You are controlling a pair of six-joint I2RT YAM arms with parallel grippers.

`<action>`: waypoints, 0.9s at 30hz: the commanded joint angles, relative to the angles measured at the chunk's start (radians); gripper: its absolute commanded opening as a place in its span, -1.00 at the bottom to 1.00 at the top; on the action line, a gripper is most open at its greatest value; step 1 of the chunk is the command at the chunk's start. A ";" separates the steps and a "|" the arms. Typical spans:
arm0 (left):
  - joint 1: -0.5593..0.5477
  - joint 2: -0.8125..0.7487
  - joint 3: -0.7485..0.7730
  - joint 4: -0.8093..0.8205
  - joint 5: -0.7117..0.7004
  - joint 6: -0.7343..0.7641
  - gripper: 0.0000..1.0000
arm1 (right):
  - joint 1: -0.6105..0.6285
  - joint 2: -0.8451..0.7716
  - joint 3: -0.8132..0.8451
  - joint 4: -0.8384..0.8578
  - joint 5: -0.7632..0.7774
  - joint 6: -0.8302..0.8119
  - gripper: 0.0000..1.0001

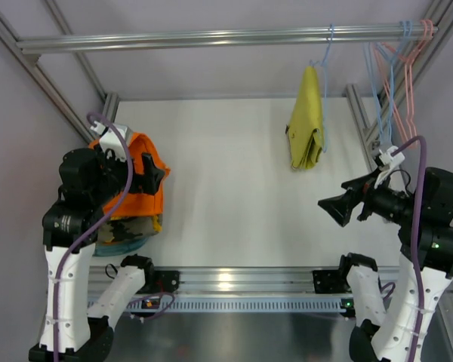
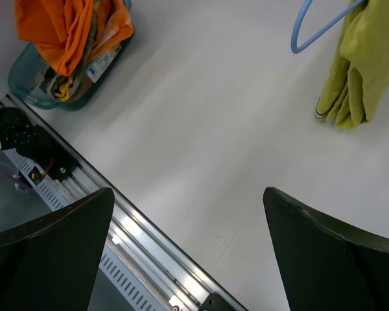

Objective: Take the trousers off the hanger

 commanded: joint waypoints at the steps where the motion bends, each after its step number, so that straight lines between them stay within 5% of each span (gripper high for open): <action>1: 0.007 0.055 0.061 0.009 0.025 -0.007 0.96 | 0.011 -0.010 0.041 0.088 0.021 0.075 0.99; 10: 0.007 0.119 0.085 0.156 0.319 -0.090 0.96 | 0.009 0.010 0.085 0.259 0.062 0.305 0.99; 20: 0.005 0.156 0.099 0.191 0.367 -0.103 0.96 | 0.011 0.270 0.187 0.697 0.016 0.733 0.99; 27: 0.007 0.152 0.098 0.191 0.378 -0.103 0.96 | 0.061 0.430 0.240 0.879 0.090 0.825 0.99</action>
